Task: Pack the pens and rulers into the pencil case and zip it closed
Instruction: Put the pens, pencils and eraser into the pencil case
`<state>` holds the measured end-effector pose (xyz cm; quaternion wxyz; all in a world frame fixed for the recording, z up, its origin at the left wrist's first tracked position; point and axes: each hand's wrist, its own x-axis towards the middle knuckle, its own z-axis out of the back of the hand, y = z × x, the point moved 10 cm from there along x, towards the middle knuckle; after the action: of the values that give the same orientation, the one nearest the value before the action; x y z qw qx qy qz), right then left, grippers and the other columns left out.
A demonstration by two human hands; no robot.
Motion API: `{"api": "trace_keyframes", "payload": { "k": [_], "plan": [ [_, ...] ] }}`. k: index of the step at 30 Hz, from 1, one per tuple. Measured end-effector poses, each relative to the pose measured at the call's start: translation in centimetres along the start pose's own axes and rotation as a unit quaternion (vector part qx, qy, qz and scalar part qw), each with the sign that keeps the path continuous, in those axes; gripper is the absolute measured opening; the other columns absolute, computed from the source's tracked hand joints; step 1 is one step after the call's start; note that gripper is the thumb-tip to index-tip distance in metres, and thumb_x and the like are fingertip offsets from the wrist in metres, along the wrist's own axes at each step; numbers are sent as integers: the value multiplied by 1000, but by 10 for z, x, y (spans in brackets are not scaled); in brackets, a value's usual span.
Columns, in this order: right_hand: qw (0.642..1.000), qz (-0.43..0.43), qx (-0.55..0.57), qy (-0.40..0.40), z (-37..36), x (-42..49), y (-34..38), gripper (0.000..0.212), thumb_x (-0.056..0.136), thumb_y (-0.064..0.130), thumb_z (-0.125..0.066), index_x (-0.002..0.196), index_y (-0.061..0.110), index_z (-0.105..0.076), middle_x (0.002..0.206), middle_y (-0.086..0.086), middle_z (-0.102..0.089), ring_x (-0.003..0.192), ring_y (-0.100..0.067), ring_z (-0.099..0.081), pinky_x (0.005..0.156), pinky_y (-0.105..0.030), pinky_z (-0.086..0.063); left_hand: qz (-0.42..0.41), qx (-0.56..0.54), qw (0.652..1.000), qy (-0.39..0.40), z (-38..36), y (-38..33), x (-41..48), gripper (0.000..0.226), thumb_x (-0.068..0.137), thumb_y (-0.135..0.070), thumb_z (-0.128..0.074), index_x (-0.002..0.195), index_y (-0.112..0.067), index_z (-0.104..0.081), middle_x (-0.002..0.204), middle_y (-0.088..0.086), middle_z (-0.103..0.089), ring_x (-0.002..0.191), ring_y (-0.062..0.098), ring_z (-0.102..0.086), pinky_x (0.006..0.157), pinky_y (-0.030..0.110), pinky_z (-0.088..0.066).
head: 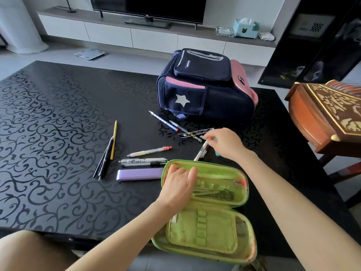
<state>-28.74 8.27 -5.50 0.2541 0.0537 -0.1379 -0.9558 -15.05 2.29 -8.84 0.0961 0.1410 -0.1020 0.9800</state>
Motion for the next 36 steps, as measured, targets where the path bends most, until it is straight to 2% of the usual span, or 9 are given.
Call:
{"api": "trace_keyframes", "payload": {
  "k": [5, 9, 12, 15, 17, 21, 25, 30, 36],
  "plan": [
    [985, 13, -167, -28, -15, 45, 18, 37, 89, 20, -55, 126, 18, -53, 120, -4, -62, 111, -29, -48, 90, -38, -35, -7, -66, 998, -15, 6, 5, 6, 9, 82, -26, -45, 82, -17, -47, 53, -8, -55, 51, 20, -48, 64, 31, -48],
    [964, 46, -264, 0, -37, 64, 37, 21, 82, 5, -53, 95, 19, -62, 90, 1, -66, 95, -24, -49, 84, -35, -30, -8, -100, 995, 15, 8, 17, 9, 8, 77, -26, -56, 79, -20, -60, 61, -8, -64, 62, 18, -57, 68, 30, -42],
    [960, 57, -275, 9, -34, 65, 43, 35, 68, -7, -47, 84, 19, -64, 60, 4, -43, 66, -22, -36, 77, -33, -28, -18, -102, 994, 26, 12, 27, 10, 16, 78, -33, -55, 77, -23, -67, 66, -9, -66, 67, 16, -59, 68, 27, -34],
    [959, 85, -207, -172, 11, 50, 56, 27, 67, -2, -44, 66, 16, -64, 51, -1, -54, 56, -25, -47, 60, -29, -26, -31, -112, 993, 20, 14, 33, 7, 15, 78, -34, -58, 78, -24, -68, 69, -10, -66, 69, 16, -59, 71, 28, -37],
    [961, 55, -18, -271, 46, 25, 40, 29, 85, 6, -44, 68, 9, -67, 49, 0, -56, 49, -20, -47, 52, -28, -32, -36, -113, 993, -6, 16, 38, 2, 16, 80, -35, -56, 75, -25, -68, 68, -11, -64, 68, 15, -58, 74, 28, -37],
    [947, 11, 314, -64, 31, -18, 31, 15, 87, 13, -62, 97, 7, -73, 84, 0, -73, 72, -9, -65, 69, -23, -50, -73, -77, 989, -106, 28, 31, -9, 9, 83, -24, -61, 77, -21, -67, 70, -8, -62, 69, 18, -53, 78, 31, -37],
    [968, 13, 247, 34, -16, -61, 38, 19, 86, 17, -63, 104, 14, -71, 89, 9, -72, 78, 3, -64, 75, -16, -50, -70, -29, 982, -175, 37, 21, -20, 14, 72, -7, -72, 78, -18, -66, 72, -7, -61, 71, 19, -50, 84, 34, -39],
    [995, -12, 35, 97, -42, -86, 36, 9, 89, 20, -60, 96, 22, -65, 94, 1, -69, 83, -19, -61, 72, -32, -48, -45, -1, 978, -204, 44, 21, -26, 18, 74, -3, -66, 75, -20, -66, 69, -8, -61, 73, 19, -49, 87, 34, -36],
    [982, 6, -72, 172, -51, -97, 47, 55, 83, -11, -38, 124, 19, -59, 125, -8, -59, 111, -28, -56, 87, -35, -49, -15, -43, 986, -161, 49, 30, -22, 11, 76, -10, -68, 81, -19, -66, 83, -3, -63, 77, 23, -54, 83, 35, -36]
  ]
}}
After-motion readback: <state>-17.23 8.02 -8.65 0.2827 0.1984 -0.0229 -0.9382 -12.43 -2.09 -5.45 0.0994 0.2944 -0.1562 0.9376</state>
